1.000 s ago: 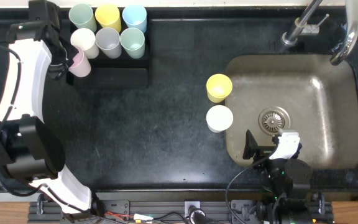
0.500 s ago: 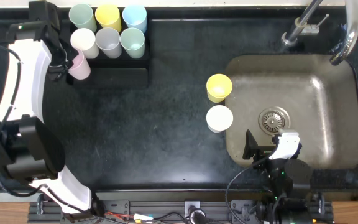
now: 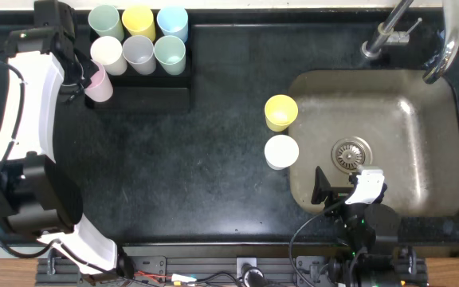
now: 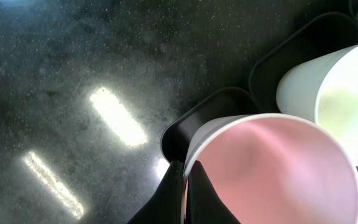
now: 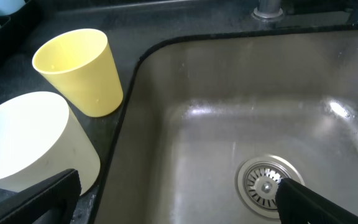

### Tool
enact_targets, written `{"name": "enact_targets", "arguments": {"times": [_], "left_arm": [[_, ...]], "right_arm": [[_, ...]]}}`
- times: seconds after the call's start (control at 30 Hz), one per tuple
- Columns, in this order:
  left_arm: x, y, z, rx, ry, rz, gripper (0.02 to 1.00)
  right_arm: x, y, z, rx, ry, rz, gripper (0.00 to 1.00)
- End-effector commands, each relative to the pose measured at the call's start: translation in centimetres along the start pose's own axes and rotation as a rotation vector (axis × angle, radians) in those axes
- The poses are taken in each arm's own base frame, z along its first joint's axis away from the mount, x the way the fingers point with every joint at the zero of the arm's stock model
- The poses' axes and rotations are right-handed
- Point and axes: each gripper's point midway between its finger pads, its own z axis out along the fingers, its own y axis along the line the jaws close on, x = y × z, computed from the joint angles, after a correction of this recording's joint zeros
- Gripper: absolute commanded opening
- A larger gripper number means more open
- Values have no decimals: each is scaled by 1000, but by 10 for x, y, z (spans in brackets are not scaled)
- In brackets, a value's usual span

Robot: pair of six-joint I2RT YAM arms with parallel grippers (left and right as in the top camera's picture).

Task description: Store Cups

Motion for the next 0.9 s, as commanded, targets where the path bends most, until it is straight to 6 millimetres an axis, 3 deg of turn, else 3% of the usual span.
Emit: {"name": "enact_targets", "arguments": {"times": [0.03,0.4,0.9], "left_arm": [[-7,0,-17,10,-51,26,36],[-3,-3,-18,8,-51,58,36],[6,-2,2,-1,-39,58,36]], "right_arm": [[9,-1,2,-1,26,6,998],[9,-1,2,-1,26,6,998],[9,-1,2,-1,25,6,998]]}}
